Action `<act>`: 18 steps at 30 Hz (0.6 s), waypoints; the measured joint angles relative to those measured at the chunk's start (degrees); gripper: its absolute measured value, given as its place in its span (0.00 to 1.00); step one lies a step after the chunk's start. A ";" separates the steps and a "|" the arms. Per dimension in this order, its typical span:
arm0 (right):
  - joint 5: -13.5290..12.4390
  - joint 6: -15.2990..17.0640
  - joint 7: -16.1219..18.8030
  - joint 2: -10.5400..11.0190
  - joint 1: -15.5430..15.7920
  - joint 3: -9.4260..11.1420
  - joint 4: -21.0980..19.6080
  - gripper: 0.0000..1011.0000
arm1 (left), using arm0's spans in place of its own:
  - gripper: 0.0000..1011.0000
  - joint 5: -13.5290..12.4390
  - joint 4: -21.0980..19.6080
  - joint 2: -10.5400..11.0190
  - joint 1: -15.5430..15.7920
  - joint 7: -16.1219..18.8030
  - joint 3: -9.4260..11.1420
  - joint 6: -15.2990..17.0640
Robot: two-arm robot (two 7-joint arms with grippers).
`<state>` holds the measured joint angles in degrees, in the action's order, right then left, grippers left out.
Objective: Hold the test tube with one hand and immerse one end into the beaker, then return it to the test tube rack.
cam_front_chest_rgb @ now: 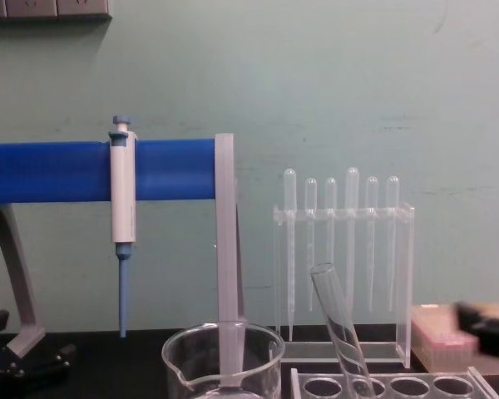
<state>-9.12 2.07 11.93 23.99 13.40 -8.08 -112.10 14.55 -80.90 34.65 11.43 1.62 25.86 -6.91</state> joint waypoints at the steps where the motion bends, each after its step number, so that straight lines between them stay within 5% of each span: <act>1: 0.20 -1.69 -0.91 -0.69 0.46 0.74 0.76 0.99 | 0.99 0.00 0.00 0.00 0.00 0.00 0.00 0.00; 5: 2.08 -11.61 -6.18 -4.97 1.23 3.51 6.50 0.99 | 0.99 -0.01 0.00 0.00 0.00 0.00 0.00 0.00; 10: 3.38 -17.00 -8.26 -7.48 0.01 4.50 12.72 0.99 | 0.99 0.00 0.00 0.00 0.00 0.00 0.00 0.00; 18: 3.63 -17.15 -7.05 -8.98 -2.20 4.11 19.41 0.99 | 0.99 0.00 0.00 0.00 0.00 0.00 0.00 0.00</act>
<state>-5.49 -15.08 4.88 15.01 11.21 -3.97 -92.69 14.55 -80.90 34.65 11.43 1.62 25.86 -6.91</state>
